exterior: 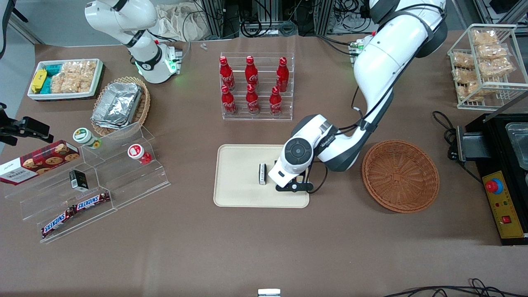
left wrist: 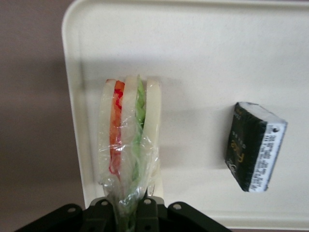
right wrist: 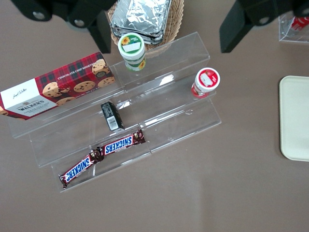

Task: Place sandwich from basket to tray
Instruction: 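Lower the sandwich onto the tray beside the black packet and release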

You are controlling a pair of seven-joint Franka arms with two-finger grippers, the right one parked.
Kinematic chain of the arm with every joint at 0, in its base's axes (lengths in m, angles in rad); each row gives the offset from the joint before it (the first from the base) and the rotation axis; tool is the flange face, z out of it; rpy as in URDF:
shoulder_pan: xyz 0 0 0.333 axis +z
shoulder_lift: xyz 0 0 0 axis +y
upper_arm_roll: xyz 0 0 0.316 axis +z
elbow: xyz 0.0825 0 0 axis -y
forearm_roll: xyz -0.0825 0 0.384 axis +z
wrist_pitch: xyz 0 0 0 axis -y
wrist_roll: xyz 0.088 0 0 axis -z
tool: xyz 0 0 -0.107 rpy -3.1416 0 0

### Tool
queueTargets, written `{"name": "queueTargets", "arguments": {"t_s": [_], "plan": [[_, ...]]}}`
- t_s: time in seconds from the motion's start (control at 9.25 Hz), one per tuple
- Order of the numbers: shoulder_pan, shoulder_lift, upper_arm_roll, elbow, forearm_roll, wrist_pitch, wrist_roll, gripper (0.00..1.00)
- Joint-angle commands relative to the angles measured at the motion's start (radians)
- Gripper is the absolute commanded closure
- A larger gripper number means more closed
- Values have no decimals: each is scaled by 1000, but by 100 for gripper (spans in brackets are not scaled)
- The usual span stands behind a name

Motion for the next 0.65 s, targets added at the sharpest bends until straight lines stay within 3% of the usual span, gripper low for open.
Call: {"name": "queueTargets", "arguments": {"t_s": [0.0, 0.11, 0.22, 0.54], "plan": [[2, 13, -3, -7, 22, 15, 7, 82], [5, 21, -3, -7, 20, 15, 7, 37], [6, 21, -3, -9, 20, 10, 8, 2], [10, -26, -3, 4, 14, -58, 5, 1]]}}
